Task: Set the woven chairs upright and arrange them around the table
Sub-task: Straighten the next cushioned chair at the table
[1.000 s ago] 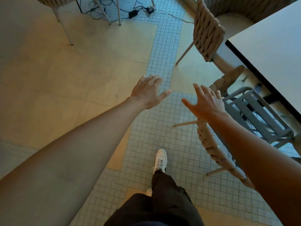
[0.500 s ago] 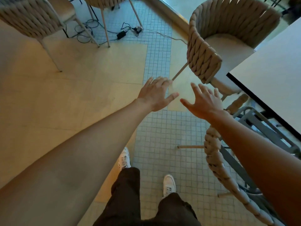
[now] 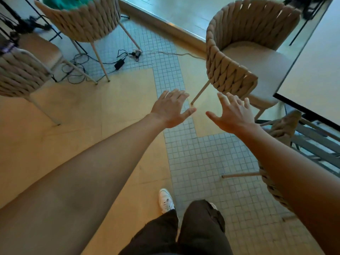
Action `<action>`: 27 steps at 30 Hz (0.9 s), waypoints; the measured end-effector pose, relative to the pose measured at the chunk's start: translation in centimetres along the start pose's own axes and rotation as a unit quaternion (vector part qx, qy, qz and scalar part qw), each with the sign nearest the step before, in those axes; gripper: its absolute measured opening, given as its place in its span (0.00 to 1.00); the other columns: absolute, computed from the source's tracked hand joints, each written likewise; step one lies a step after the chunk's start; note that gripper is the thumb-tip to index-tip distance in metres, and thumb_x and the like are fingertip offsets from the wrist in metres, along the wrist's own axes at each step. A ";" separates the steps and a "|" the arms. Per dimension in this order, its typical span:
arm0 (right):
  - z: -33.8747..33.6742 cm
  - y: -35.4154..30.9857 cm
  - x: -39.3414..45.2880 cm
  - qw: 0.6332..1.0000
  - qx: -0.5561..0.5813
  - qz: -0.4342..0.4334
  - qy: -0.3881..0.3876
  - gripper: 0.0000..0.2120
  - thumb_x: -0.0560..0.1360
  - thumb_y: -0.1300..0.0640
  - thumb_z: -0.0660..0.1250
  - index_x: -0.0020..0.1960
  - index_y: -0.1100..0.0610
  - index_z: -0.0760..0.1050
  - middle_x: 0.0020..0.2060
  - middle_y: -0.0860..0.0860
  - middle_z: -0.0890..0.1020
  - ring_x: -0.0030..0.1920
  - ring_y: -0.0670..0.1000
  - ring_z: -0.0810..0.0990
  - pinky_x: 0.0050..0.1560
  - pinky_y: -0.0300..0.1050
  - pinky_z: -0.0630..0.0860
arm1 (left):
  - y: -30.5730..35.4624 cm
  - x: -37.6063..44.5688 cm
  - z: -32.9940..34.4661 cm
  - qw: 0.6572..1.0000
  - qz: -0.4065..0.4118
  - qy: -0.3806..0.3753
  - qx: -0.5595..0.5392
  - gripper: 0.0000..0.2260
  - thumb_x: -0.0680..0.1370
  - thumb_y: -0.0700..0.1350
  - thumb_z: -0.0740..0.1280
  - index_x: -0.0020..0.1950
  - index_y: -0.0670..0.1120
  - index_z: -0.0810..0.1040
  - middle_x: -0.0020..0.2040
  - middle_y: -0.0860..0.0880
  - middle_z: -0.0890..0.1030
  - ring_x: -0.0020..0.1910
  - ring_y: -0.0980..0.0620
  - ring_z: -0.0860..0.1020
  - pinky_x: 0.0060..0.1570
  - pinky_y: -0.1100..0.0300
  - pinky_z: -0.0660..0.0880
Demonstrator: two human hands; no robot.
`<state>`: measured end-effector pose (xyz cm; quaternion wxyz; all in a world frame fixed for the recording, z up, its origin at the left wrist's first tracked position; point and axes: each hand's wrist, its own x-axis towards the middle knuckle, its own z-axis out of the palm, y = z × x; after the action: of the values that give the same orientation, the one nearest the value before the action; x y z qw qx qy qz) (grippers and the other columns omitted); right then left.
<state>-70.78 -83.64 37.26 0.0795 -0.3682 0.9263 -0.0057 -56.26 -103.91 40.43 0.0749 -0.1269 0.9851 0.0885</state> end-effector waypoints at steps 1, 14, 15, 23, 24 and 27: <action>0.0 -0.3 0.5 1.000 0.001 0.002 0.000 0.44 0.74 0.23 0.49 0.81 0.49 0.53 0.79 0.59 0.64 0.78 0.62 0.63 0.77 0.69 0.54 | -0.7 0.4 -0.2 1.000 0.006 -0.001 0.004 0.35 0.81 0.68 0.49 0.81 0.47 0.61 0.81 0.47 0.62 0.81 0.47 0.56 0.79 0.44 0.51; -1.0 1.7 11.9 0.998 0.016 0.057 -0.005 0.42 0.77 0.26 0.53 0.82 0.49 0.51 0.80 0.59 0.61 0.79 0.62 0.59 0.78 0.67 0.50 | -5.6 14.6 -2.3 0.994 0.099 -0.003 0.053 0.33 0.82 0.67 0.50 0.80 0.48 0.61 0.80 0.47 0.63 0.81 0.47 0.56 0.79 0.45 0.50; -1.1 2.3 13.5 0.998 0.019 0.062 -0.007 0.42 0.77 0.26 0.53 0.82 0.49 0.51 0.80 0.59 0.60 0.79 0.62 0.58 0.78 0.67 0.50 | -5.9 16.4 -2.6 0.993 0.101 -0.006 0.054 0.33 0.82 0.67 0.50 0.80 0.48 0.61 0.80 0.47 0.63 0.81 0.47 0.56 0.79 0.45 0.50; -2.1 6.5 23.7 0.997 0.032 0.072 -0.025 0.41 0.76 0.27 0.54 0.81 0.48 0.52 0.78 0.58 0.64 0.77 0.62 0.62 0.77 0.67 0.52 | -6.6 29.5 -4.4 0.992 0.107 -0.027 0.062 0.33 0.82 0.67 0.50 0.80 0.49 0.61 0.81 0.47 0.62 0.81 0.47 0.56 0.79 0.43 0.52; -2.1 7.2 25.0 0.996 0.036 0.072 -0.029 0.40 0.76 0.27 0.55 0.80 0.48 0.52 0.78 0.58 0.64 0.77 0.62 0.62 0.77 0.68 0.53 | -6.6 31.2 -4.6 0.992 0.110 -0.029 0.058 0.33 0.82 0.68 0.50 0.80 0.48 0.61 0.81 0.47 0.63 0.81 0.47 0.56 0.79 0.43 0.52; -1.9 8.7 27.5 0.995 0.046 0.080 -0.040 0.40 0.77 0.28 0.56 0.80 0.49 0.52 0.79 0.59 0.63 0.78 0.62 0.61 0.77 0.68 0.52 | -6.8 35.0 -4.8 0.990 0.124 -0.034 0.060 0.33 0.82 0.68 0.49 0.80 0.48 0.61 0.80 0.46 0.63 0.81 0.46 0.57 0.79 0.43 0.53</action>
<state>-96.66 -96.16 34.62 0.1336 -0.2891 0.9476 -0.0270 -88.53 -119.62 38.08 0.1047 0.0039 0.9936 0.0425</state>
